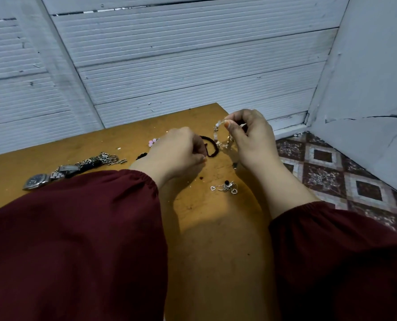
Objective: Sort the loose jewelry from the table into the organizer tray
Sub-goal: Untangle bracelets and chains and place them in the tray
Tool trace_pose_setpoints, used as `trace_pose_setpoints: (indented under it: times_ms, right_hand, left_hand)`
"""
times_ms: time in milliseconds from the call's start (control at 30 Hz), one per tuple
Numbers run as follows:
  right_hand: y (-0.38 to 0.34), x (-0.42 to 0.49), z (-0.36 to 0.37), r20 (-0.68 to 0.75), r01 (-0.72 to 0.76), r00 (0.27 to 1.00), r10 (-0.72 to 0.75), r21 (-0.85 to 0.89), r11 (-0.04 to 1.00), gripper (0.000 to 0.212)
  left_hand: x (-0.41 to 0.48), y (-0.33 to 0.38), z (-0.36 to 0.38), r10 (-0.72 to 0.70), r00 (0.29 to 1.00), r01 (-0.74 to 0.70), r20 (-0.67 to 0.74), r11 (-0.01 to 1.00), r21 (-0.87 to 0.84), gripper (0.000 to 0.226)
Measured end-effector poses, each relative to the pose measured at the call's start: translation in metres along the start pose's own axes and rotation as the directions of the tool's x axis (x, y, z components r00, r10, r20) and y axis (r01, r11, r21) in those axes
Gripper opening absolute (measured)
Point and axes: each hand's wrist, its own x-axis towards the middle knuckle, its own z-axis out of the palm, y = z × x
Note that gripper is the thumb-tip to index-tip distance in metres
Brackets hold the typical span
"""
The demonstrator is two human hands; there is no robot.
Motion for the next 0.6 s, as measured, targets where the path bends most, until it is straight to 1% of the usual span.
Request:
trace_pose_setpoints:
  times_ms: [100,200,267,400,600]
  right_hand:
    - [0.000,0.001,0.001,-0.006,0.002,1.000,-0.002,-0.016,1.000,0.008]
    - [0.001,0.001,0.000,-0.014,0.010,1.000,-0.011,-0.023,1.000,0.007]
    - [0.003,0.001,0.000,-0.021,0.011,1.000,-0.012,-0.027,1.000,0.007]
    - [0.004,0.002,0.000,-0.037,0.016,0.999,-0.017,-0.024,1.000,0.007]
    - [0.005,0.003,0.001,-0.057,0.013,0.998,-0.013,-0.005,1.000,0.009]
  left_hand:
    - [0.008,-0.003,0.004,-0.017,0.999,0.019,-0.040,0.998,0.059,0.012]
    - [0.014,-0.001,0.014,0.004,0.997,0.005,-0.079,0.992,0.123,0.018]
    - [0.017,0.003,0.020,0.003,0.997,0.007,-0.078,0.991,0.133,0.021]
    - [0.024,0.008,0.023,-0.010,0.998,0.018,-0.068,0.994,0.109,0.018]
    - [0.028,0.009,0.030,-0.046,0.997,0.054,-0.064,0.990,0.130,0.011]
